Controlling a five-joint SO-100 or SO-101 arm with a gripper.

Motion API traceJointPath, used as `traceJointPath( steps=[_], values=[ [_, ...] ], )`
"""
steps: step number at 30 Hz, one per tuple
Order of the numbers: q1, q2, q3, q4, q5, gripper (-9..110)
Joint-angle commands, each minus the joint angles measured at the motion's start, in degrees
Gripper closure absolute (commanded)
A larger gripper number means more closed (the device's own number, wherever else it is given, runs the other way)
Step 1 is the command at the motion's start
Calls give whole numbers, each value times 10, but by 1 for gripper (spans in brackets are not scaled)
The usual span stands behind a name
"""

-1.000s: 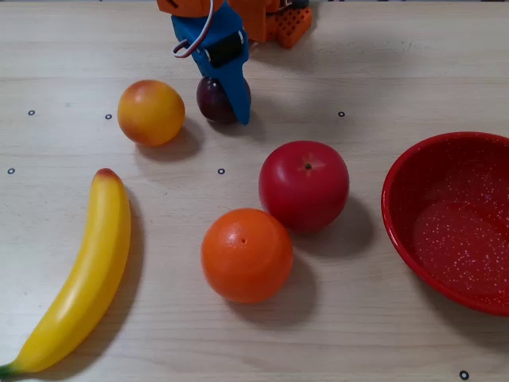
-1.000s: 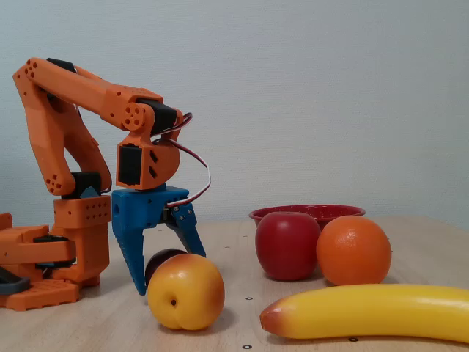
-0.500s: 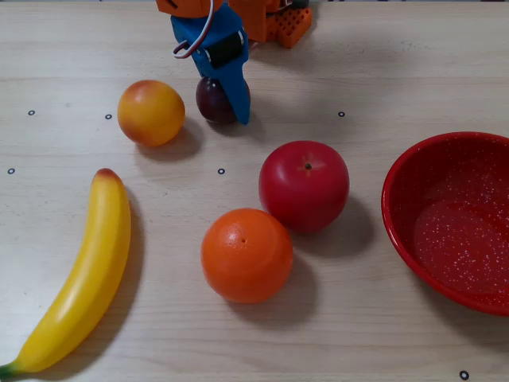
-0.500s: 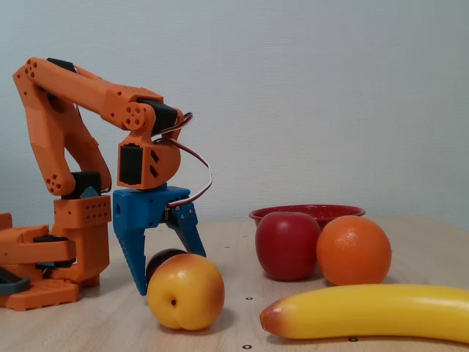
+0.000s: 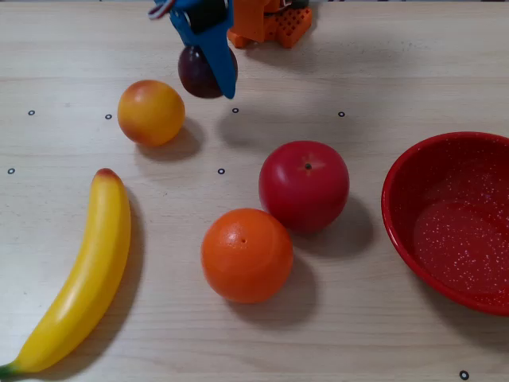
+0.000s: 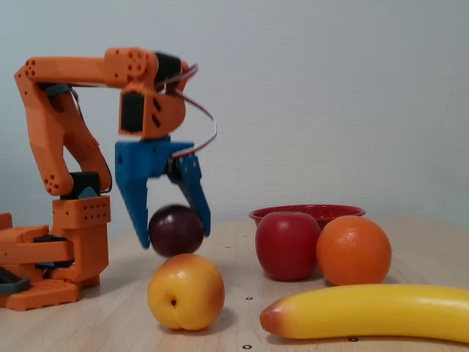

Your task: Put plum in the red bowl.

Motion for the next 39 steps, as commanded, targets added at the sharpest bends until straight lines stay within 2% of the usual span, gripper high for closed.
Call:
traceJointPath(
  steps=[1,11,21,39],
  values=[
    [-4,46,-83,34,2,102],
    [-49,48,-152,54,51,102],
    [-213,36,-296,33,173,102],
    [-496,-49,-345,-180,381,102]
  ],
)
